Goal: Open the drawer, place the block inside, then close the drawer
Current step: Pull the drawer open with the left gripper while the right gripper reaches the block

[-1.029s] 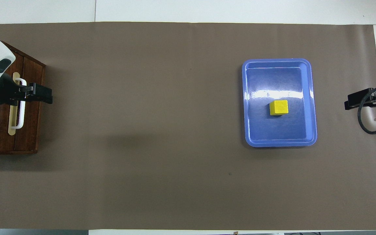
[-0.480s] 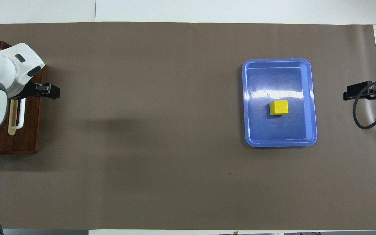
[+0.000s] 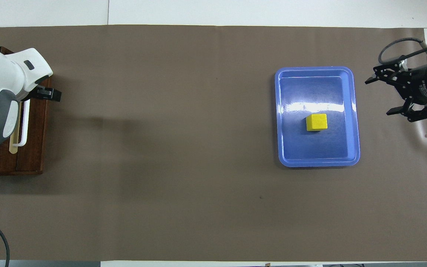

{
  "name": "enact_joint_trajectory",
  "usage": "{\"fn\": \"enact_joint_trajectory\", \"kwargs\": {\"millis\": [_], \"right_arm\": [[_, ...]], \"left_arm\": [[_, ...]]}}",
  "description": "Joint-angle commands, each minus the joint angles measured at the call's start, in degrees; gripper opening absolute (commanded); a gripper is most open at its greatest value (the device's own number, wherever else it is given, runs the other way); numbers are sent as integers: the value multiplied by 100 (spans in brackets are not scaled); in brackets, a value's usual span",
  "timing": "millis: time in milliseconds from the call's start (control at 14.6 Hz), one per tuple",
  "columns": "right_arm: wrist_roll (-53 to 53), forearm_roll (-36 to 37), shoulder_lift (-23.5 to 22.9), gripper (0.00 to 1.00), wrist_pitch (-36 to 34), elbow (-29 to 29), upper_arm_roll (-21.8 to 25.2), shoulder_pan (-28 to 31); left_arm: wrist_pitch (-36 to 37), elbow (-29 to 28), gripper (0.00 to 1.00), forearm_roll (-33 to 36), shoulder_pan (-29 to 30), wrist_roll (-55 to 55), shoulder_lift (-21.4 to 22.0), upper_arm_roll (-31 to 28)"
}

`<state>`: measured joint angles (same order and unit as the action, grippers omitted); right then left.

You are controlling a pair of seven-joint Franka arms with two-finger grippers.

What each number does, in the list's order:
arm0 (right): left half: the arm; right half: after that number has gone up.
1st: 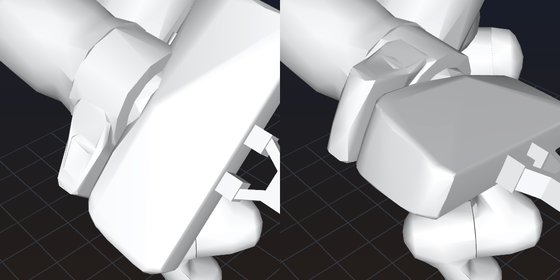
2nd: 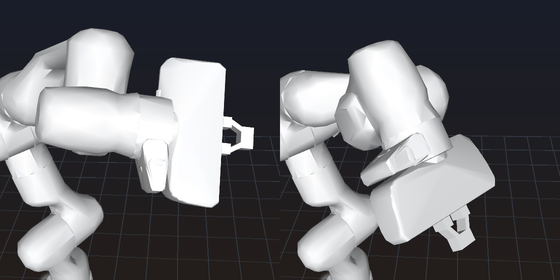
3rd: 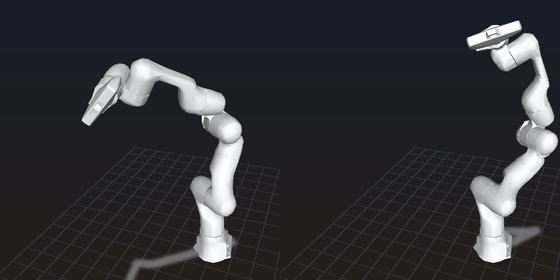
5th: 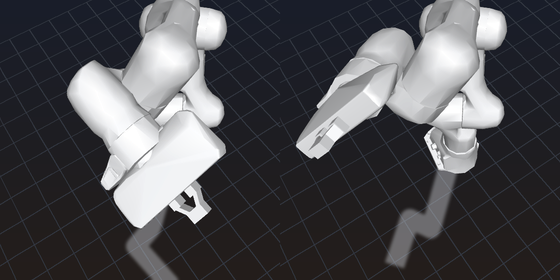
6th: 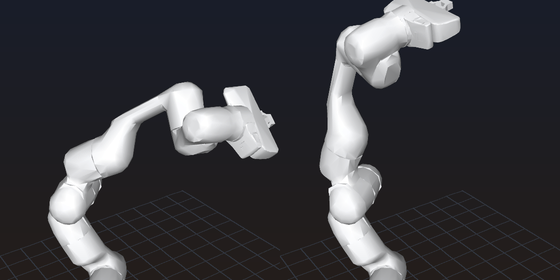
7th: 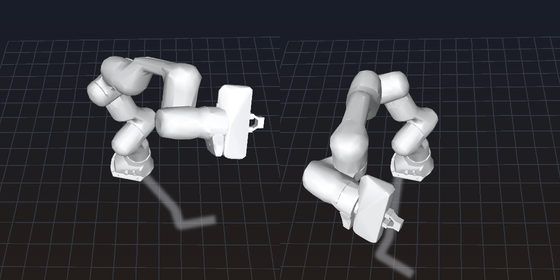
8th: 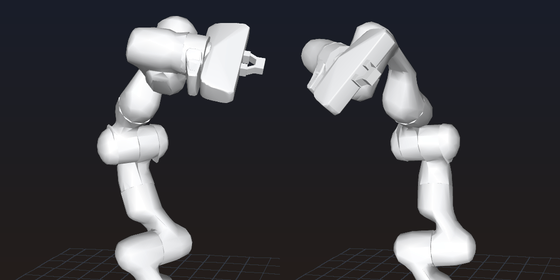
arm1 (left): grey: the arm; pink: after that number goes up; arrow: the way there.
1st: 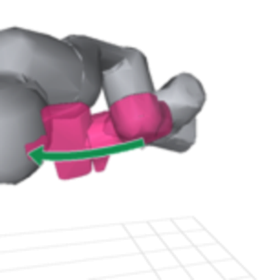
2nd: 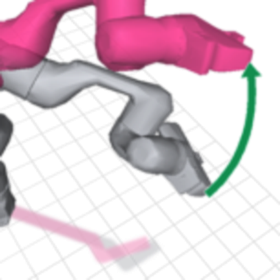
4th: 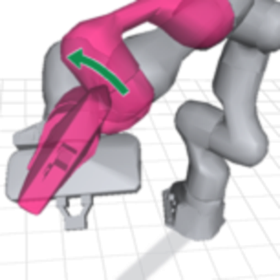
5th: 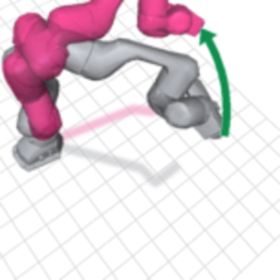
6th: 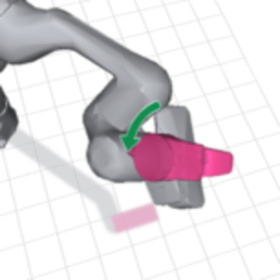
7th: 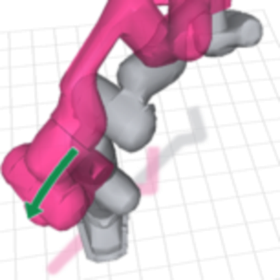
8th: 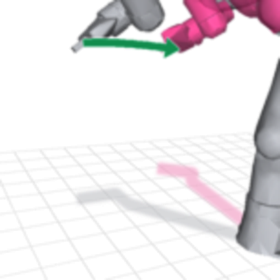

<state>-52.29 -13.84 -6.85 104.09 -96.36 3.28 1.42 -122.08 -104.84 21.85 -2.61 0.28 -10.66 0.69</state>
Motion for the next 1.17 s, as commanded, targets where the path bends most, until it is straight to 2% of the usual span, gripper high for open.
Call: {"fn": "enact_joint_trajectory", "kwargs": {"millis": [0,206,343,480,755,961,1098], "right_arm": [[-1237,-460,-246,100,59,39,-20,34],[-1626,-960,-229,100,76,-426,-3,130],[-1627,-1409,-238,100,260,-716,-3,393],[-1627,-1603,-194,100,514,-1059,-11,403],[-1443,-1709,-273,100,638,-1219,-11,341],[-1267,-2067,-658,100,779,-1166,-11,411],[-1214,-2262,-835,100,814,-1183,-11,438]], "left_arm": [[-412,-316,100,127,-29,-106,38,-270],[-448,-484,100,127,-46,-98,47,-298],[-501,-589,100,127,-37,-98,38,-315],[-501,-668,100,127,-72,-55,12,-316],[-510,-774,100,127,-160,95,-68,-307],[-632,-766,100,127,-178,200,-103,-298],[-703,-748,100,127,-257,725,-146,-219]]}}
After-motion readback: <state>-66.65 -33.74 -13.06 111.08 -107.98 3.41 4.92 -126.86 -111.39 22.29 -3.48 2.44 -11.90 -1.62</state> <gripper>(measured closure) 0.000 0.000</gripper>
